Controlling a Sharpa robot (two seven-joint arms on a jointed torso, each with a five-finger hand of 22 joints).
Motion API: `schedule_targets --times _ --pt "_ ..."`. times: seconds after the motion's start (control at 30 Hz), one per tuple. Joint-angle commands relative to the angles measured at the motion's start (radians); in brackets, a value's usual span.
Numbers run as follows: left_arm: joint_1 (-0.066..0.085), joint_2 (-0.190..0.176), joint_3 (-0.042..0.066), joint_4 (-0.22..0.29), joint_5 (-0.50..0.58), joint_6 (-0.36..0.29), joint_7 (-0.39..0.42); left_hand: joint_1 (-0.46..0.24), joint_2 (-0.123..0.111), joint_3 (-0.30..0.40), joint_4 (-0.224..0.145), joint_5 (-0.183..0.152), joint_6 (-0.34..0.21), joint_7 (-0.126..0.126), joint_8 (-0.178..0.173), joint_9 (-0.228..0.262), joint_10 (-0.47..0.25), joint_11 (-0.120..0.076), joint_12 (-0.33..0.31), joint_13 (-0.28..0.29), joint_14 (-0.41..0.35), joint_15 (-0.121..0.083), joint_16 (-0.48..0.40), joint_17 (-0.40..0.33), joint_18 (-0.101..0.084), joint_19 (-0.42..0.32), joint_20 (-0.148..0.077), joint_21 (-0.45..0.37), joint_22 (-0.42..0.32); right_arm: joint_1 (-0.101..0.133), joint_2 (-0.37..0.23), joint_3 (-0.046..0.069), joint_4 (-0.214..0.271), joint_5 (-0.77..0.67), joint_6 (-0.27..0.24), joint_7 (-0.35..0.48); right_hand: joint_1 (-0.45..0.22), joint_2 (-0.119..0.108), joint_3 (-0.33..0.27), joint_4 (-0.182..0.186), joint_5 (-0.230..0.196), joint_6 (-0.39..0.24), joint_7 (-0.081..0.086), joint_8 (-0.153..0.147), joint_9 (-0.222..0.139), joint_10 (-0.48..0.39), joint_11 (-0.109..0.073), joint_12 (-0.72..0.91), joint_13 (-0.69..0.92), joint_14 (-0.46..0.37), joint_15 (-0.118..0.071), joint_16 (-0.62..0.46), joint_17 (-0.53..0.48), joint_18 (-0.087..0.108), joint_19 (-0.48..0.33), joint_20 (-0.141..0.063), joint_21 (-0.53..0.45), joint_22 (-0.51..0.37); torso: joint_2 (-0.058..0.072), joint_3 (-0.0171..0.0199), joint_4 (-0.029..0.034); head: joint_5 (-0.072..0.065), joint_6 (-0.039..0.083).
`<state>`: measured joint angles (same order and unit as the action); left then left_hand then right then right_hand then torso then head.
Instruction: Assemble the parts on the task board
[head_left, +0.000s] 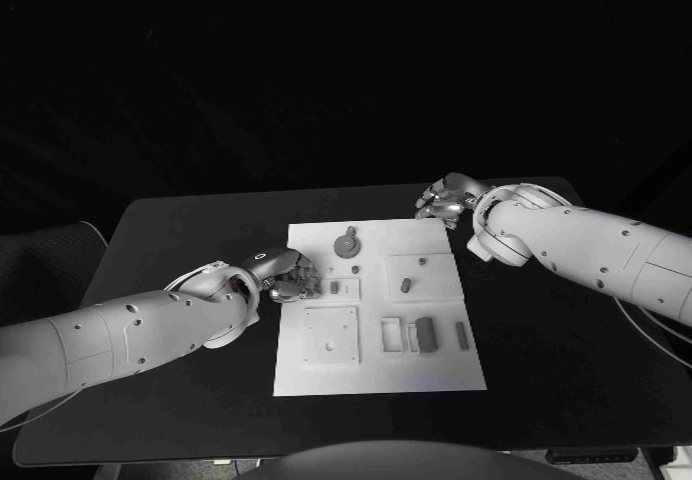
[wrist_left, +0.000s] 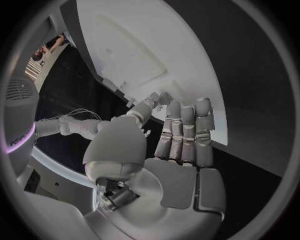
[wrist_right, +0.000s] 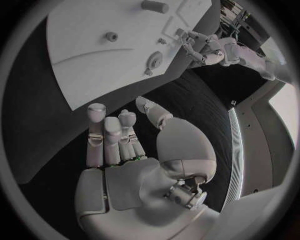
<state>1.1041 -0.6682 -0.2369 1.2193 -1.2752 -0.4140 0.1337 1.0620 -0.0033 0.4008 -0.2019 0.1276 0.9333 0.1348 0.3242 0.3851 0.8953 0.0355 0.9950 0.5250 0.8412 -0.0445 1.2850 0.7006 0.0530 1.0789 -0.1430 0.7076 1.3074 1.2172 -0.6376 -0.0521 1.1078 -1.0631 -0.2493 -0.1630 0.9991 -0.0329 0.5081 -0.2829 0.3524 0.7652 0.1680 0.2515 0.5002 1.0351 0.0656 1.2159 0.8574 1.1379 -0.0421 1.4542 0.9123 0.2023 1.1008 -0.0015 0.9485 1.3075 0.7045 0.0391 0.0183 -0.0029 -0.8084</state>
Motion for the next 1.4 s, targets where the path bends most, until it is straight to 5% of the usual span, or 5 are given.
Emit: schedule_targets --times 0.03,0.4,1.1,1.13,1.4 --pt "0.000 0.001 0.000 0.003 0.005 0.012 0.010 0.014 0.005 0.031 0.033 -0.027 0.001 0.007 -0.001 0.001 0.001 0.004 0.000 -0.002 -0.008 0.000 0.006 -0.004 0.056 -0.008 0.002 0.000 0.017 0.000 -0.001 0.000 0.001 -0.002 0.016 0.002 -0.010 0.002 0.006 0.000 0.005 0.003 0.012 0.007 -0.001 -0.007 0.000 0.006 -0.001 -0.002 0.001 0.003 -0.001 0.060 -0.001 -0.009 -0.004 0.013 0.000 0.0004 0.0002 0.000 0.001" --pt "0.000 -0.001 0.000 0.003 0.006 0.016 0.011 0.024 0.017 0.054 0.054 -0.027 -0.005 0.009 -0.006 0.000 -0.003 0.005 0.002 -0.002 -0.012 0.001 0.009 -0.007 0.056 -0.011 0.002 0.001 0.018 0.000 -0.002 0.000 0.002 -0.002 0.016 0.001 -0.012 0.002 0.006 0.001 0.005 0.003 0.012 0.006 -0.001 -0.007 0.000 0.005 -0.002 -0.002 0.001 0.003 -0.001 0.060 -0.002 -0.009 -0.004 0.013 0.000 0.0006 -0.0002 0.001 0.001" --pt "0.000 -0.002 0.000 0.002 -0.014 0.048 -0.014 0.056 0.023 0.069 0.037 -0.026 -0.003 0.009 -0.005 0.002 -0.011 0.006 0.005 -0.001 -0.020 0.003 0.013 -0.011 0.056 -0.018 0.004 0.005 0.020 0.000 -0.004 0.000 0.003 -0.001 0.019 0.000 -0.014 0.001 0.005 0.002 0.005 0.002 0.013 0.006 -0.001 -0.008 0.001 0.005 -0.002 -0.003 0.001 0.003 -0.002 0.060 -0.002 -0.008 -0.004 0.013 0.000 -0.0003 0.0003 0.000 -0.003" --pt "0.000 -0.002 0.000 0.002 -0.018 0.049 -0.017 0.074 0.020 0.098 0.043 -0.066 -0.013 0.011 -0.011 0.000 -0.015 0.008 0.007 0.000 -0.024 0.005 0.016 -0.012 0.055 -0.020 0.006 0.004 0.019 0.000 -0.004 0.000 0.002 -0.001 0.019 0.000 -0.014 0.001 0.005 0.002 0.005 0.002 0.013 0.006 -0.001 -0.008 0.001 0.005 -0.002 -0.003 0.001 0.003 -0.002 0.060 -0.002 -0.008 -0.004 0.013 0.000 -0.0003 0.0003 0.000 -0.003" --pt "0.000 0.002 0.000 0.000 -0.018 0.045 -0.017 0.071 -0.006 0.109 0.060 -0.074 -0.037 0.007 -0.025 -0.005 -0.023 0.007 0.018 0.005 -0.030 0.007 0.025 -0.013 0.055 -0.023 0.008 0.010 0.020 0.000 -0.003 0.000 0.002 -0.001 0.021 0.000 -0.014 0.001 0.005 0.002 0.004 0.001 0.013 0.006 -0.001 -0.008 0.001 0.005 -0.002 -0.003 0.001 0.003 -0.002 0.060 -0.002 -0.008 -0.005 0.012 0.000 -0.0003 0.0004 0.000 -0.004"
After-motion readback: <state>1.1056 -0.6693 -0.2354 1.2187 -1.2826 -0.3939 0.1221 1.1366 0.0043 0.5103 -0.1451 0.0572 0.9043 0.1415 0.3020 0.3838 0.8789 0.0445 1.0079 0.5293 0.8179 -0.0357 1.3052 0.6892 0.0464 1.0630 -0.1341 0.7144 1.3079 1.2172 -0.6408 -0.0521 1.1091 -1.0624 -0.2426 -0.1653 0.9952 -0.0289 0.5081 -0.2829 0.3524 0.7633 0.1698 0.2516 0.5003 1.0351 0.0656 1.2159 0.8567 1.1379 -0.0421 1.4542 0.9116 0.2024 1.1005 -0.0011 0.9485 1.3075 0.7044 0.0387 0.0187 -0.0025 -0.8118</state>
